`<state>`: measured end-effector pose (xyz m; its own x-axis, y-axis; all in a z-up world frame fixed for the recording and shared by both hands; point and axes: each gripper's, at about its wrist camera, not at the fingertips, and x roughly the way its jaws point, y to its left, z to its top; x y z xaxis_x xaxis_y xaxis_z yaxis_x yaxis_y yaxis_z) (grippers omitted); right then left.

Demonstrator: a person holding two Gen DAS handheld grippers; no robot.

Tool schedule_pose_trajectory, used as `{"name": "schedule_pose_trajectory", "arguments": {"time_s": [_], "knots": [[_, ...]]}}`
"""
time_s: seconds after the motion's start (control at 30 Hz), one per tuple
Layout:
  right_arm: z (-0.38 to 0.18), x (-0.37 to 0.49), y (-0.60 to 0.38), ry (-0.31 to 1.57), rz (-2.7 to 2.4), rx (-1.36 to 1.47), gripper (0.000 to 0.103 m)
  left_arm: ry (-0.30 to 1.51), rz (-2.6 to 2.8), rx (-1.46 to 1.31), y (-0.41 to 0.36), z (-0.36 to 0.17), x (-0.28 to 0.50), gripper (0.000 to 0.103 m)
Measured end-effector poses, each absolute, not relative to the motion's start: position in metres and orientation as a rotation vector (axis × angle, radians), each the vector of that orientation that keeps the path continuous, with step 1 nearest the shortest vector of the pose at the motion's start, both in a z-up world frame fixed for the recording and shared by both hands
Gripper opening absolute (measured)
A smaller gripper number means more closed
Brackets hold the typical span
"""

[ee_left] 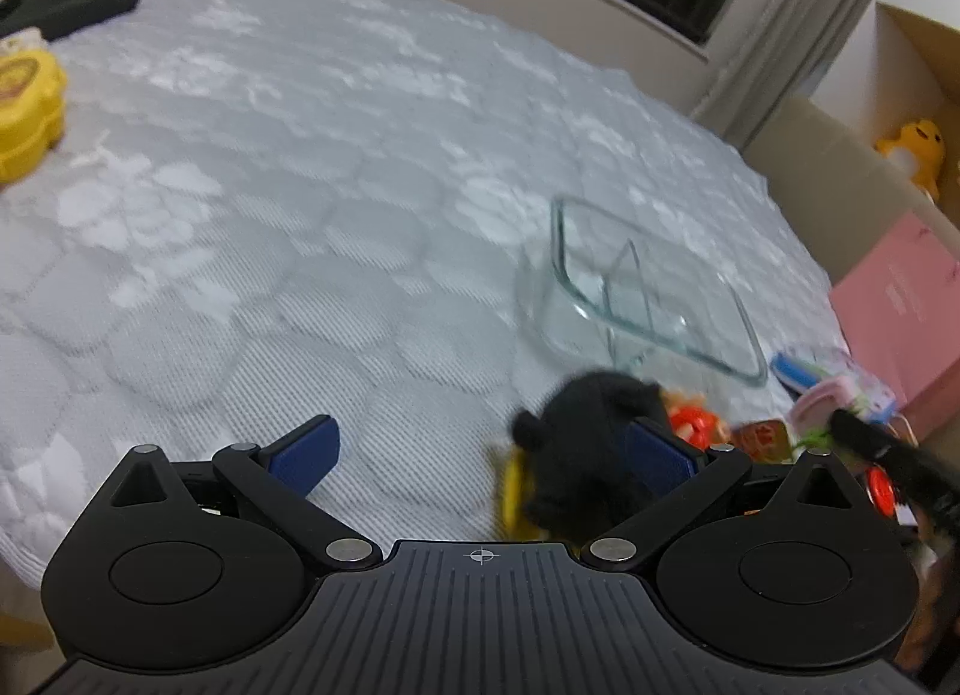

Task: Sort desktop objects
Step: 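Grasp the pink-and-green toy keychain with the right gripper and lift, then lower the pink-and-green toy into the glass container, open the right gripper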

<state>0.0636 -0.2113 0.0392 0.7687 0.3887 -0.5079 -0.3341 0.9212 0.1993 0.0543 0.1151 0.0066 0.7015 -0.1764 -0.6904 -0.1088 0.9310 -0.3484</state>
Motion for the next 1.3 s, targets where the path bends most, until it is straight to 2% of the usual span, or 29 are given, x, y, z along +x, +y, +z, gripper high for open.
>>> {"name": "schedule_pose_trajectory", "arguments": {"time_s": [0.23, 0.4, 0.47, 0.8, 1.3], "knots": [[0.083, 0.094, -0.172, 0.498, 0.453, 0.065, 0.037, 0.890, -0.024, -0.304, 0.108, -0.016, 0.064, 0.103], [0.092, 0.124, -0.146, 0.451, 0.404, -0.002, 0.037, 0.936, -0.052, -0.284, 0.103, -0.031, 0.066, 0.103], [0.087, 0.138, -0.141, 0.452, 0.361, -0.029, 0.037, 0.937, -0.054, -0.287, 0.104, -0.033, 0.066, 0.103], [0.014, 0.195, -0.150, 0.713, 0.285, 0.037, 0.038, 0.935, -0.052, -0.268, 0.102, -0.039, 0.067, 0.103], [0.005, 0.178, -0.149, 0.712, 0.291, -0.003, 0.041, 0.939, -0.038, -0.205, 0.088, -0.036, 0.066, 0.103]]}}
